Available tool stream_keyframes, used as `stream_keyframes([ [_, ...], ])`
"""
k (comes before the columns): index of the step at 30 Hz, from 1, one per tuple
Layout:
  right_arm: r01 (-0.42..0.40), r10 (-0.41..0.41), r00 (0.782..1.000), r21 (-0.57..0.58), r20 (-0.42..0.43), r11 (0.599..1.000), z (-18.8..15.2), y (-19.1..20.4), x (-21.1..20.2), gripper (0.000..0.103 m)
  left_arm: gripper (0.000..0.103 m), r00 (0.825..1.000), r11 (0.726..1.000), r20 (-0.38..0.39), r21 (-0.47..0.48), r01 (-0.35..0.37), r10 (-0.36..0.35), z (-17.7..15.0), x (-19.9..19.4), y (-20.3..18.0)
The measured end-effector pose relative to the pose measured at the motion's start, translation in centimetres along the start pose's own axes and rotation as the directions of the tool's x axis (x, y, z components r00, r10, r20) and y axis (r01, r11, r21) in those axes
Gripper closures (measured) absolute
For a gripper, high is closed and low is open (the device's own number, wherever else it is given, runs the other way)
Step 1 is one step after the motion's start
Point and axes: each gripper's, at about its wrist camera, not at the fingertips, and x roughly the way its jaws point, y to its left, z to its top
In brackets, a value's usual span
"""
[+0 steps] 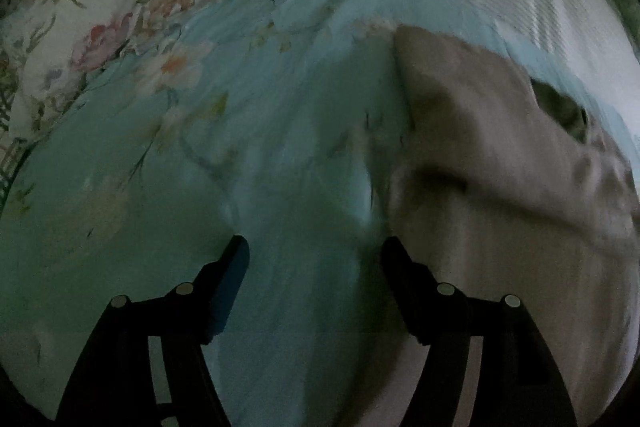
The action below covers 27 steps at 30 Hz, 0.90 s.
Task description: Fold small clothes
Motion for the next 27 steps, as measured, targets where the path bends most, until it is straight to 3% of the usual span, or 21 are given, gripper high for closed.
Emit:
stream_keyframes([
  [2,-0.022,0.022,1.0,-0.008,-0.021,1.0,-1.6,0.5,-0.8,0.038,0.034,0.999,0.999,-0.036,0.029,0.041,-0.04,-2.2,-0.9,0.7],
  [8,-0.013,0.014,0.999,0.026,-0.048,1.0,-7.3,-1.3,-4.8,0.038,0.034,0.997,0.99,-0.06,0.133,0.054,-0.046,-7.8,-4.6,1.5],
  [16,-0.1,0.102,0.988,0.03,-0.114,0.995,-13.5,-3.3,-8.4,0.038,0.033,0.988,0.968,-0.115,0.218,0.127,-0.104,-15.1,-9.6,3.0],
  [18,-0.131,0.132,0.984,0.011,-0.117,0.991,-14.4,-3.0,-9.2,0.038,0.033,0.987,0.961,-0.117,0.238,0.138,-0.113,-15.9,-10.6,3.0],
  [20,-0.166,0.162,0.978,-0.018,-0.133,0.986,-15.2,-2.7,-9.7,0.038,0.032,0.973,0.954,-0.134,0.212,0.211,-0.185,-16.1,-11.7,3.1],
  [22,-0.18,0.172,0.973,-0.043,-0.152,0.983,-16.2,-2.4,-10.0,0.038,0.024,0.957,0.945,-0.143,0.18,0.275,-0.251,-16.0,-12.5,2.7],
  [27,-0.218,0.194,0.954,-0.083,-0.23,0.972,-19.7,-2.4,-9.8,0.037,0.023,0.972,0.944,-0.152,0.25,0.216,-0.182,-17.3,-12.2,1.0],
])
